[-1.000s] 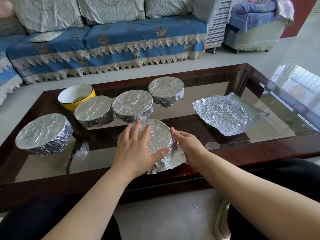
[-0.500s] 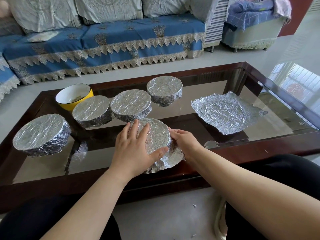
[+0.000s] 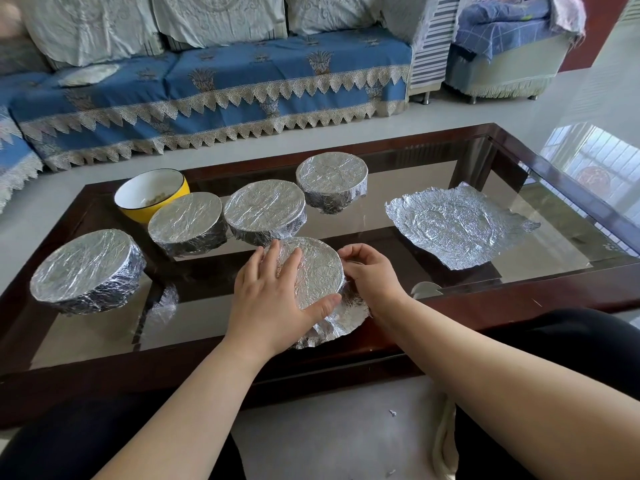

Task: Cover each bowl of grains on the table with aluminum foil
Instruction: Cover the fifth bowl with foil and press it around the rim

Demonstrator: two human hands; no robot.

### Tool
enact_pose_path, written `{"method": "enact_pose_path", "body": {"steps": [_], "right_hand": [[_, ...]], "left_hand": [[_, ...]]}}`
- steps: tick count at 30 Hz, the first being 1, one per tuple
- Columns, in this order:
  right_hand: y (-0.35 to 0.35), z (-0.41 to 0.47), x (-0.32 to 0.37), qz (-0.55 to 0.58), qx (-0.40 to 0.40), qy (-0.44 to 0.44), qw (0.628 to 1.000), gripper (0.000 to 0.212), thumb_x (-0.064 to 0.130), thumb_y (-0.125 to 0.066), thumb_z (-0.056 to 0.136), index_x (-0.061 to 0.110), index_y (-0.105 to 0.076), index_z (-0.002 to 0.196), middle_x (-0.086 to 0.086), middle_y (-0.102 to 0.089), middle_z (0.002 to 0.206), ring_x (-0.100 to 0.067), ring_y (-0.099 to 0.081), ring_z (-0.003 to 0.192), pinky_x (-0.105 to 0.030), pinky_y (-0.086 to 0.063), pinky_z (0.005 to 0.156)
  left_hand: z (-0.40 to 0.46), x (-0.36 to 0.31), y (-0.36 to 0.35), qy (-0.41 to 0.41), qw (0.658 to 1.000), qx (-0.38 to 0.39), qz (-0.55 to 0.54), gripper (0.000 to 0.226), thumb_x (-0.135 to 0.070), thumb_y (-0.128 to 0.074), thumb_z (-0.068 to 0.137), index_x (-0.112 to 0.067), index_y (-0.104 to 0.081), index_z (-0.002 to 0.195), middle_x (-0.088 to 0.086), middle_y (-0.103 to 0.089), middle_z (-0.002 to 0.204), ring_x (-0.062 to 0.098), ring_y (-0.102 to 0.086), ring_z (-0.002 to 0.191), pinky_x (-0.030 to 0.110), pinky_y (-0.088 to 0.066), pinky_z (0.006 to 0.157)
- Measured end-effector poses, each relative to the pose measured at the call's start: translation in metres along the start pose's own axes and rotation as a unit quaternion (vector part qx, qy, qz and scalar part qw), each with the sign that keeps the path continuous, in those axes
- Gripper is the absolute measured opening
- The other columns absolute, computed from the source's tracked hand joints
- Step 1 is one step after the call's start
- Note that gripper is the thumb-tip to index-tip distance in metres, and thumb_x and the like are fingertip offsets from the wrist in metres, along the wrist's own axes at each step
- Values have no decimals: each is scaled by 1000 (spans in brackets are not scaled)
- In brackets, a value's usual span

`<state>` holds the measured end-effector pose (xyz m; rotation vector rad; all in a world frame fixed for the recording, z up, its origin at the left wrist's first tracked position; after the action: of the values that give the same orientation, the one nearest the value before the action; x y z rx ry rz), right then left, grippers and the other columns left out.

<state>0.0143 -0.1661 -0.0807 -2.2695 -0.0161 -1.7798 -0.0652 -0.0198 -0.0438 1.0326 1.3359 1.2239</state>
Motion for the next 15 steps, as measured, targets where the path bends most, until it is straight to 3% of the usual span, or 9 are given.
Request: {"method": "enact_pose_path", "body": {"steps": [4, 7, 10, 13, 15], "right_hand": [[5, -3, -1, 39, -2, 1, 999, 20, -10, -61, 86, 7, -70, 82, -4, -72, 75, -12, -65, 64, -21, -55, 61], [9, -7, -1, 25, 14, 31, 999, 18, -11, -60, 87, 0, -72, 95, -6, -75, 85, -11, -69, 73, -19, -55, 67], [14, -10, 1, -63, 14, 92, 994, 28, -9, -58, 89, 10, -74, 101, -10, -76, 93, -13, -68, 80, -20, -53, 72], [12, -17, -3, -133, 13, 139, 981, 44, -13, -48, 90, 24, -67, 107, 6, -74, 100, -5, -69, 97, -16, -50, 85], [12, -22, -6, -128, -4, 133, 983, 43, -11, -42, 91, 25, -60, 105, 11, -72, 99, -1, -67, 98, -17, -49, 88]], "left_hand": [[-1, 1, 0, 1, 1000, -1, 4, 115, -96, -2, 61, -32, -8, 157, 3, 2, 166, 25, 5, 151, 44, -3, 121], [-1, 0, 1, 2, 1000, -4, 9, 116, -95, -1, 60, -32, -8, 157, 3, 2, 166, 25, 4, 151, 43, -3, 121], [-1, -2, 1, 7, 1000, -9, 9, 116, -95, -1, 61, -31, -10, 157, 4, 0, 166, 26, 3, 151, 44, -3, 120], [-1, -4, 0, 24, 1000, -12, 5, 116, -95, 1, 61, -30, -10, 157, 5, -1, 166, 27, 3, 151, 44, -4, 120], [-1, -5, 0, 39, 999, -17, 4, 117, -95, 2, 61, -29, -10, 157, 7, -1, 166, 28, 2, 151, 45, -5, 120]]}}
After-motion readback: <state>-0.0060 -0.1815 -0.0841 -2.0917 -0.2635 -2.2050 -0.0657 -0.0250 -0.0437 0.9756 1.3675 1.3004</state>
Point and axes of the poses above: each hand's wrist, its own z-axis towards the middle knuckle, its own y-axis out of the back of the hand, x = y × z, the point moved 5 cm from there along z, towards the middle knuckle
